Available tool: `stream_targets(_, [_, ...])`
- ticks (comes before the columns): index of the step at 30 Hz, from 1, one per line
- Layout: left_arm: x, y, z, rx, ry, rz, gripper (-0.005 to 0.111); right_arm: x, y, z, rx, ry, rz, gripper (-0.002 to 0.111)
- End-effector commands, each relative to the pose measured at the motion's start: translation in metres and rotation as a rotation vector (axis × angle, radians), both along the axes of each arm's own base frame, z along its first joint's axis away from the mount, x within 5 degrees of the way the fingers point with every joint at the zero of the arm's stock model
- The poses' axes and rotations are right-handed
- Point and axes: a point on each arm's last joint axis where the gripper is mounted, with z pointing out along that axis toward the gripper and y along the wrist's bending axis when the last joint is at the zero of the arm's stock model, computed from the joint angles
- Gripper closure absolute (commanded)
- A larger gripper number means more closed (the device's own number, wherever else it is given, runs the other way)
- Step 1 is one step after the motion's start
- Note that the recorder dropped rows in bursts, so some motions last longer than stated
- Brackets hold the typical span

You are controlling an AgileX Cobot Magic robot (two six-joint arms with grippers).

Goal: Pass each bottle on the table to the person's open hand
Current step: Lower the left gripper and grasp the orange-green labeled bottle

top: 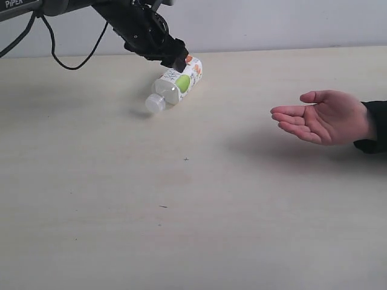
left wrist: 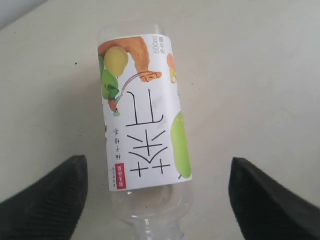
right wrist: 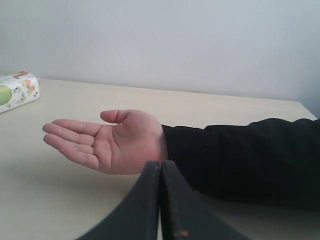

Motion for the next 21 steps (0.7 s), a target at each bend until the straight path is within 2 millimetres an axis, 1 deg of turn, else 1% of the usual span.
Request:
stream_targets(1, [0.005,-0.003,-0.005,-0.012,-0.033,0.01,0.031,0.0,0.0,-0.001,-0.002,-0.006,-0.002,0.107])
stream_targets(6, [0.008,-0.005,-0.019,-0.011,-0.034,0.015,0.031,0.0,0.0,-0.001,-0.002,-0.006,-0.002,0.107])
stream_targets(10, [0.01,-0.007,-0.026,-0.016,-0.04,0.02,0.031,0.0,0.0,-0.001,-0.002,-0.006,-0.002,0.107])
stream_targets(17, [0.009,-0.02,-0.027,-0.038,-0.096,0.009,0.031,0.0,0.0,-0.001,-0.002,-0.006,-0.002,0.107])
stream_targets(21, [0.01,-0.022,-0.026,-0.042,-0.117,0.011,0.031,0.0,0.0,-0.001,-0.002,-0.006,-0.002,0.107])
